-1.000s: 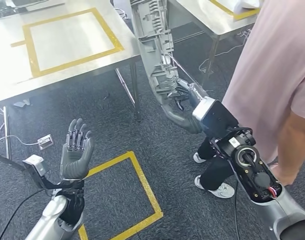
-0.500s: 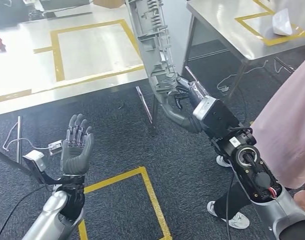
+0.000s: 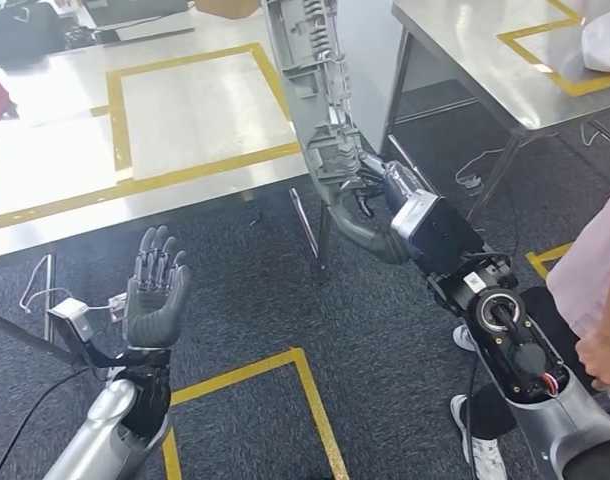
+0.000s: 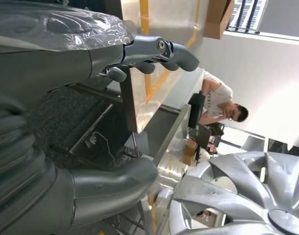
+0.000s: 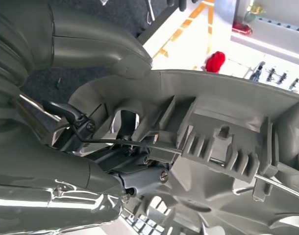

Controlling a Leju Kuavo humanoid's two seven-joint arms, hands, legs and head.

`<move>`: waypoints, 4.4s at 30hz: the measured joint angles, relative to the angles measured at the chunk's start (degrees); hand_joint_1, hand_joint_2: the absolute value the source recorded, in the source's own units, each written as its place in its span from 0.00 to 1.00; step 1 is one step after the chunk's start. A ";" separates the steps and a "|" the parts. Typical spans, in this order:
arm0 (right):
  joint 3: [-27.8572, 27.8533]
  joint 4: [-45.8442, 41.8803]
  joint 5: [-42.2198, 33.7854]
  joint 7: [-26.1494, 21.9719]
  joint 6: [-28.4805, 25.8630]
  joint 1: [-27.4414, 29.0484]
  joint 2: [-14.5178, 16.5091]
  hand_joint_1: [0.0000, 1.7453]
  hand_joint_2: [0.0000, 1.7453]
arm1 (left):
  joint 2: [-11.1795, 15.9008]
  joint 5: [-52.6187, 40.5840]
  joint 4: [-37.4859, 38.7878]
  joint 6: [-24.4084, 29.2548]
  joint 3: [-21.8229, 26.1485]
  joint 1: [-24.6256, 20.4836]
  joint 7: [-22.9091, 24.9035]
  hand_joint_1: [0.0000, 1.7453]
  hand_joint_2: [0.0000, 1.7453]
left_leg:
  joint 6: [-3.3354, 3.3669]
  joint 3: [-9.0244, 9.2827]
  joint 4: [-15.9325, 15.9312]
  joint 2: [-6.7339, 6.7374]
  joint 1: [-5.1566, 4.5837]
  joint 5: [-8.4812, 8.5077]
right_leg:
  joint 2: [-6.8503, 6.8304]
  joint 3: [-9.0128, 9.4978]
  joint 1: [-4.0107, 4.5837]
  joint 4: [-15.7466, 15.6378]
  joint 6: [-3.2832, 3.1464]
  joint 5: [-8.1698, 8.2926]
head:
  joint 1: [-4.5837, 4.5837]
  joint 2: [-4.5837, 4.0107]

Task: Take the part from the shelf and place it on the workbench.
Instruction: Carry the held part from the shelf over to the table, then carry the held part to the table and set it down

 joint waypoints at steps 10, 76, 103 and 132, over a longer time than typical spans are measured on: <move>-0.11 -0.01 0.00 -0.18 -0.04 0.05 0.00 1.00 1.00 | 0.01 0.03 0.08 -0.01 0.00 -0.33 0.02 0.00 1.00 | 0.36 3.01 -15.18 0.58 0.93 8.57 | 0.02 1.11 -0.11 0.41 1.19 -2.06 | -0.39 0.00; -0.06 -0.35 0.03 -0.37 0.27 -0.37 0.24 1.00 1.00 | 0.55 -0.30 -0.05 1.11 -0.02 0.49 0.39 0.00 1.00 | -0.30 -2.89 0.73 0.31 0.99 0.20 | -0.16 3.83 -0.81 0.54 1.01 -4.45 | -0.26 0.00; -0.16 1.00 -0.50 -1.74 0.20 -0.41 0.39 1.00 1.00 | 0.20 -0.36 -0.01 0.68 -0.02 0.38 0.08 0.00 1.00 | 0.85 4.74 -12.36 0.19 0.57 4.63 | -0.02 3.31 -0.62 0.61 1.71 -4.06 | 0.82 0.00; -0.10 2.74 -0.61 -3.25 -0.01 -1.37 0.42 1.00 1.00 | -0.63 -0.35 2.35 -0.34 -0.02 -0.99 -1.61 0.00 1.00 | 1.25 5.52 -14.48 -0.11 0.70 5.62 | 0.06 2.64 -0.39 0.99 2.26 -3.91 | 1.28 0.00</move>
